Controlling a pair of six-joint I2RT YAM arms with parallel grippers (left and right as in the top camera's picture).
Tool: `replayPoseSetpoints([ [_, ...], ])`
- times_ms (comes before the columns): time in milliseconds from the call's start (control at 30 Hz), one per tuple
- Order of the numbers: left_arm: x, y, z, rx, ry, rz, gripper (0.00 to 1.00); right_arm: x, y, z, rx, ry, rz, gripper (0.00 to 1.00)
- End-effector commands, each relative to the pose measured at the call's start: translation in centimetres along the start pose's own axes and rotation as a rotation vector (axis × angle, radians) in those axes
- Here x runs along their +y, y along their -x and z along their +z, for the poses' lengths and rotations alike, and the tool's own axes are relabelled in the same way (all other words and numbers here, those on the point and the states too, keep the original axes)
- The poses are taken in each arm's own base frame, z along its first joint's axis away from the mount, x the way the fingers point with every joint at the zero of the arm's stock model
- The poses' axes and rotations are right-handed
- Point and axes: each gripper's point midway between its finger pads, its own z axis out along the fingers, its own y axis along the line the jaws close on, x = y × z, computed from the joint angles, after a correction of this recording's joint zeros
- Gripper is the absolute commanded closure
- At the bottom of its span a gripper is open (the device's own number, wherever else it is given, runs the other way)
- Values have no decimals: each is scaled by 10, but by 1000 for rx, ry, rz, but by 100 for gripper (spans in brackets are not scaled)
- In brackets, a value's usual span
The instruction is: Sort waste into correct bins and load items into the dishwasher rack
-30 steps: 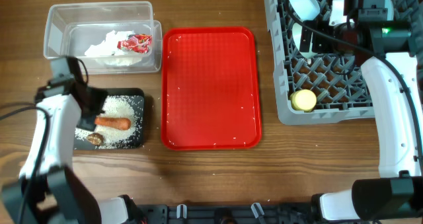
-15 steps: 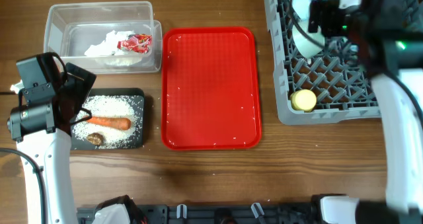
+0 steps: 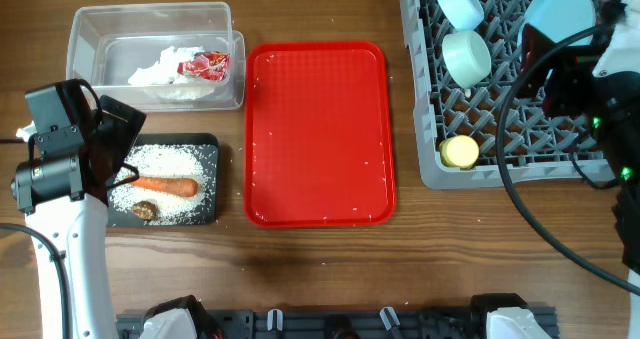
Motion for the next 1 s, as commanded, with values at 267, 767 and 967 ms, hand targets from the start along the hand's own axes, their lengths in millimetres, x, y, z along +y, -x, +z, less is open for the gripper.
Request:
replayPoseSetpoints([
  [267, 0, 6, -2, -22, 6, 22, 0, 6, -53, 28, 235, 32, -19, 0],
  [767, 0, 6, -2, -22, 5, 21, 0, 15, -135, 44, -199, 31, 37, 0],
  [967, 0, 6, -2, -22, 6, 22, 0, 19, -204, 47, -296, 31, 59, 0],
])
